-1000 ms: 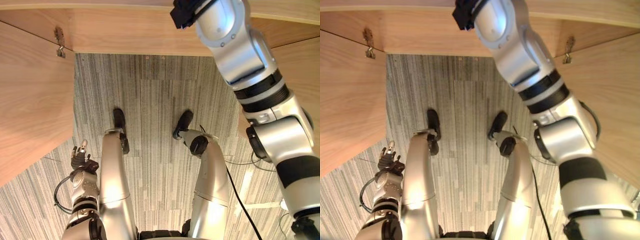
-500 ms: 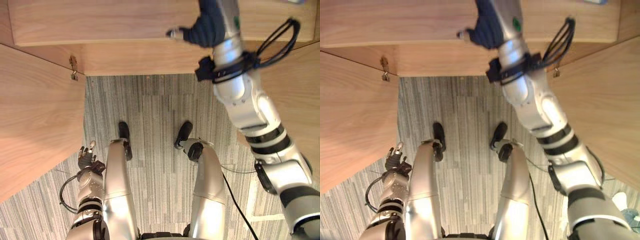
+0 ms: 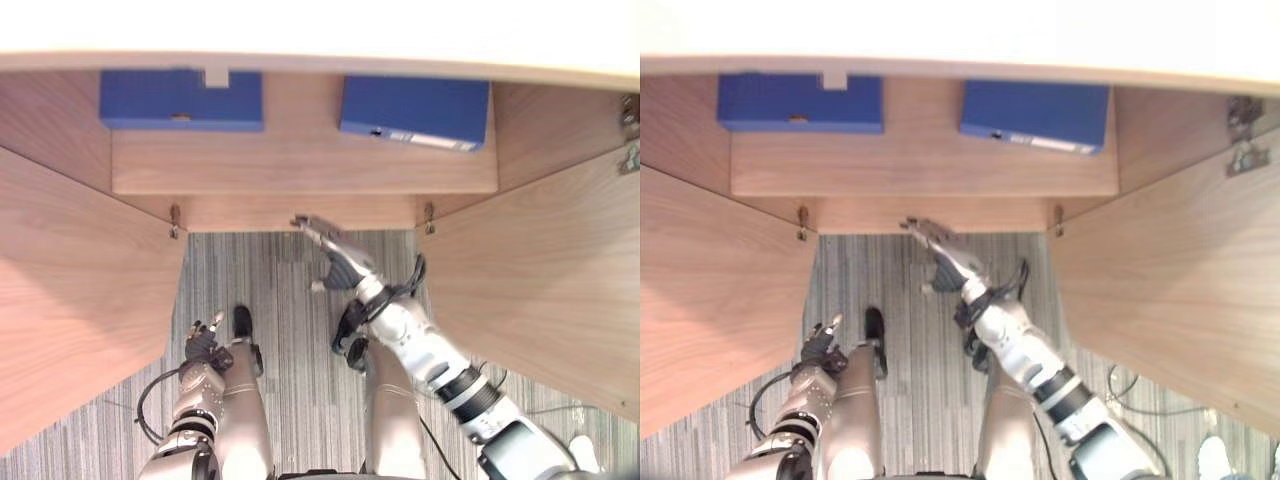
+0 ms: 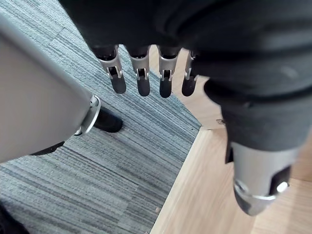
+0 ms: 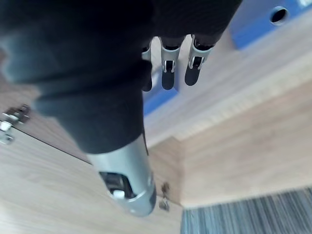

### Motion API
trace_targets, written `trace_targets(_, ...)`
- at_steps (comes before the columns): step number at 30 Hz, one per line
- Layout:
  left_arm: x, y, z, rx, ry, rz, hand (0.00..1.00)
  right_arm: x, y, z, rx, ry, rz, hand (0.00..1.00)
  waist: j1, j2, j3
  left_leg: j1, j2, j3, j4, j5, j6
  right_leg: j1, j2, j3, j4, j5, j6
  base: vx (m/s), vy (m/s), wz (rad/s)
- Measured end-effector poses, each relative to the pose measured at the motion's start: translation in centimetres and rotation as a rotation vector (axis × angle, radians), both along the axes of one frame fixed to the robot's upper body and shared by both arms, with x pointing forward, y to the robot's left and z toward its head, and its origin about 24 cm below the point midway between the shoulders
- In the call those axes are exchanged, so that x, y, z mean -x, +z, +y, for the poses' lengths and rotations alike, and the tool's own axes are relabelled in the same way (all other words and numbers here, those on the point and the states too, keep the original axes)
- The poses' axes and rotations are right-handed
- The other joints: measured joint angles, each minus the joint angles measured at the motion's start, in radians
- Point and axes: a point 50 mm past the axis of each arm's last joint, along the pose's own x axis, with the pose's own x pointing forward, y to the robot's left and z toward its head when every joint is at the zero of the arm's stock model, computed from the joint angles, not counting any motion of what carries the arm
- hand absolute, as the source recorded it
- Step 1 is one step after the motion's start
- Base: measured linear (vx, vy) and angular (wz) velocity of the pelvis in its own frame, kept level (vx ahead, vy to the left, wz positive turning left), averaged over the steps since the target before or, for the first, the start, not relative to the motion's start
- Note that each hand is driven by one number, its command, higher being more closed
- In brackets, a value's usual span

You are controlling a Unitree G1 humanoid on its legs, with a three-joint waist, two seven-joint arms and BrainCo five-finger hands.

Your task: Walk over to the cabinet, pick up the folder, carry it to the office cabinet, place the folder inside the office cabinet, then close the office cabinet door

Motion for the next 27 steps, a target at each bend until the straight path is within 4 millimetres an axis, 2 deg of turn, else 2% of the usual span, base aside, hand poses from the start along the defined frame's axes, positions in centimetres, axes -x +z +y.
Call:
trace_targets(1,0.3,-0.3,-0.1,-0.001,-0.006,0.017,0.0,0.1,-1.2,0.1,0.003,-0.01,0.057,0.0,-0.001,0.001,-0.006,0.021,-0.002,0.0,-0.025,0.009,-0.001,0.018,0.005,-0.004,-0.019,0.005,0.0,0.15,0.015,0.11)
trace_targets(2,1.9,-1.2,-0.3,-0.02,-0.037,0.059,0.0,0.4,-4.2,-0.1,0.015,-0.044,0.19,0.0,-0.003,0.01,-0.014,0.071,-0.011,-0.009,-0.086,0.035,-0.002,0.066,0.007,-0.019,-0.04,0.01,0.001,0.15,0.006,0.16)
trace_targets(3,3.0,-1.6,-0.3,-0.04,-0.061,0.066,0.0,0.4,-5.5,-0.5,0.029,-0.071,0.245,0.0,-0.001,0.012,-0.015,0.095,-0.015,-0.012,-0.107,0.043,-0.001,0.083,0.004,-0.026,-0.043,0.009,0.001,0.16,-0.006,0.39)
trace_targets(4,7.1,-2.6,0.3,-0.089,-0.072,0.102,0.0,0.7,-8.6,-2.5,0.056,-0.171,0.378,0.0,0.016,0.037,-0.029,0.131,-0.019,-0.036,-0.147,0.054,-0.006,0.13,0.004,-0.055,-0.073,0.002,0.006,0.12,-0.014,0.43)
trace_targets(5,8.6,-2.9,0.8,-0.102,-0.068,0.116,0.0,1.0,-9.7,-3.6,0.047,-0.224,0.428,0.0,0.021,0.05,-0.033,0.143,-0.021,-0.048,-0.16,0.057,-0.007,0.15,0.005,-0.067,-0.088,0.0,0.009,0.08,-0.006,0.46)
trace_targets(6,10.9,-3.3,2.0,-0.125,-0.055,0.167,0.0,1.3,-11.2,-5.1,0.03,-0.306,0.505,0.0,0.042,0.064,-0.038,0.162,-0.022,-0.058,-0.175,0.059,-0.009,0.17,0.007,-0.074,-0.098,-0.004,0.014,0.09,0.012,0.27)
trace_targets(7,13.9,-4.1,3.4,-0.132,0.002,0.248,0.0,1.9,-12.8,-6.7,-0.014,-0.412,0.584,0.0,0.056,0.077,-0.044,0.181,-0.022,-0.062,-0.186,0.06,-0.01,0.197,0.009,-0.082,-0.11,-0.004,0.015,0.09,0.018,0.21)
trace_targets(9,16.0,-4.8,4.0,-0.139,0.009,0.33,0.0,3.1,-14.6,-8.6,-0.068,-0.541,0.674,0.0,0.058,0.093,-0.056,0.211,-0.031,-0.078,-0.221,0.075,-0.013,0.236,0.004,-0.103,-0.132,-0.001,0.02,0.09,0.037,0.31)
trace_targets(11,15.9,-5.3,2.8,-0.125,-0.033,0.352,0.0,5.3,-16.7,-10.5,-0.153,-0.69,0.791,0.0,0.057,0.099,-0.07,0.266,-0.044,-0.091,-0.276,0.099,-0.011,0.293,-0.004,-0.125,-0.16,0.004,0.031,0.08,0.038,0.33)
trace_targets(13,15.4,-5.6,1.3,-0.1,-0.062,0.347,0.0,7.1,-18.1,-11.1,-0.222,-0.772,0.873,0.0,0.052,0.097,-0.098,0.297,-0.046,-0.094,-0.309,0.108,-0.012,0.325,-0.002,-0.136,-0.186,0.009,0.04,0.07,0.032,0.16)
trace_targets(14,15.1,-5.9,0.2,-0.079,-0.082,0.344,0.0,8.6,-19.1,-11.4,-0.272,-0.835,0.935,0.0,0.047,0.099,-0.119,0.323,-0.049,-0.097,-0.329,0.114,-0.009,0.356,-0.001,-0.147,-0.206,0.013,0.046,0.08,0.03,0.14)
trace_targets(15,15.1,-5.9,0.1,-0.075,-0.08,0.341,0.0,9.3,-19.5,-11.6,-0.3,-0.869,0.964,0.0,0.045,0.098,-0.13,0.337,-0.05,-0.1,-0.338,0.116,-0.008,0.37,0.0,-0.15,-0.214,0.014,0.047,0.06,0.022,0.14)
trace_targets(17,15.1,-6.0,-0.3,-0.075,-0.102,0.351,0.0,12.3,-21.0,-12.6,-0.447,-1.02,1.076,0.0,0.036,0.101,-0.167,0.383,-0.055,-0.1,-0.371,0.119,-0.007,0.415,0.001,-0.155,-0.246,0.019,0.055,0.09,0.032,0.05)
trace_targets(18,15.1,-6.1,-0.5,-0.069,-0.103,0.351,0.0,12.9,-21.3,-12.8,-0.494,-1.058,1.095,0.0,0.035,0.102,-0.173,0.395,-0.056,-0.098,-0.38,0.121,-0.006,0.426,0.001,-0.156,-0.256,0.023,0.061,0.1,0.05,-0.05)
trace_targets(20,15.5,-6.4,-0.6,-0.054,-0.104,0.371,0.0,14.8,-22.0,-13.5,-0.692,-1.196,1.143,0.0,0.029,0.103,-0.203,0.437,-0.058,-0.079,-0.415,0.126,-0.004,0.451,0.005,-0.152,-0.293,0.037,0.068,0.06,0.043,-0.14)
trace_targets(23,15.9,-6.7,-0.7,-0.041,-0.103,0.395,0.0,16.3,-22.4,-14.0,-0.844,-1.312,1.156,0.0,0.019,0.099,-0.225,0.5,-0.057,-0.037,-0.453,0.127,-0.003,0.493,0.019,-0.127,-0.348,0.063,0.077,0.07,0.036,-0.31)
trace_targets(27,16.2,-6.9,-0.7,-0.06,-0.14,0.426,0.0,17.1,-22.6,-14.3,-0.903,-1.366,1.148,0.0,0.013,0.097,-0.244,0.562,-0.058,0.034,-0.468,0.116,0.009,0.516,0.031,-0.072,-0.377,0.091,0.077,0.08,0.044,-0.5)
